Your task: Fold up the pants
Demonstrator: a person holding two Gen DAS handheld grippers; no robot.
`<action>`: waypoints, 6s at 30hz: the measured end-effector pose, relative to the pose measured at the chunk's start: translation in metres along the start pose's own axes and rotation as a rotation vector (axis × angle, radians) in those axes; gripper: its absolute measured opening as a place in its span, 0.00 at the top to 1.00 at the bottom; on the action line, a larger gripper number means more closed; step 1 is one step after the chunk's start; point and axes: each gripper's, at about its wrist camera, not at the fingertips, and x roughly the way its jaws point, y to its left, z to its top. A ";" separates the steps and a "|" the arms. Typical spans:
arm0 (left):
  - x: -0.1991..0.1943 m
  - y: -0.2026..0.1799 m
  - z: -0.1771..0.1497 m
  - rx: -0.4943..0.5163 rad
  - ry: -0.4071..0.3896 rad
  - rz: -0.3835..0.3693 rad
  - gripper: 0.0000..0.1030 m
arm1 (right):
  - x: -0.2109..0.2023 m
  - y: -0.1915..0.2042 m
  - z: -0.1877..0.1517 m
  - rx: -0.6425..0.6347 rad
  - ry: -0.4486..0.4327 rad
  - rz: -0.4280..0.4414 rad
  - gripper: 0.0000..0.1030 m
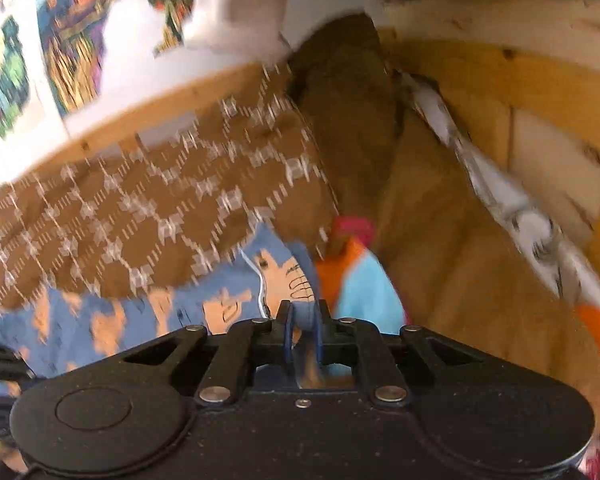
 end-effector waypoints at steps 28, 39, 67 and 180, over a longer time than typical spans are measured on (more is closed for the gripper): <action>-0.014 0.018 -0.042 -0.272 0.001 0.118 0.28 | 0.082 0.047 0.041 -0.353 -0.023 -0.044 0.72; -0.026 0.051 -0.051 -0.492 -0.075 0.195 0.17 | 0.066 0.050 0.037 -0.442 -0.084 -0.132 0.95; -0.025 0.217 -0.031 -0.560 0.060 0.409 0.93 | 0.086 0.137 -0.044 -0.311 0.049 0.273 0.11; 0.112 0.026 0.134 -0.485 0.046 -0.195 0.89 | 0.027 0.138 -0.107 -0.775 -0.224 -0.310 0.85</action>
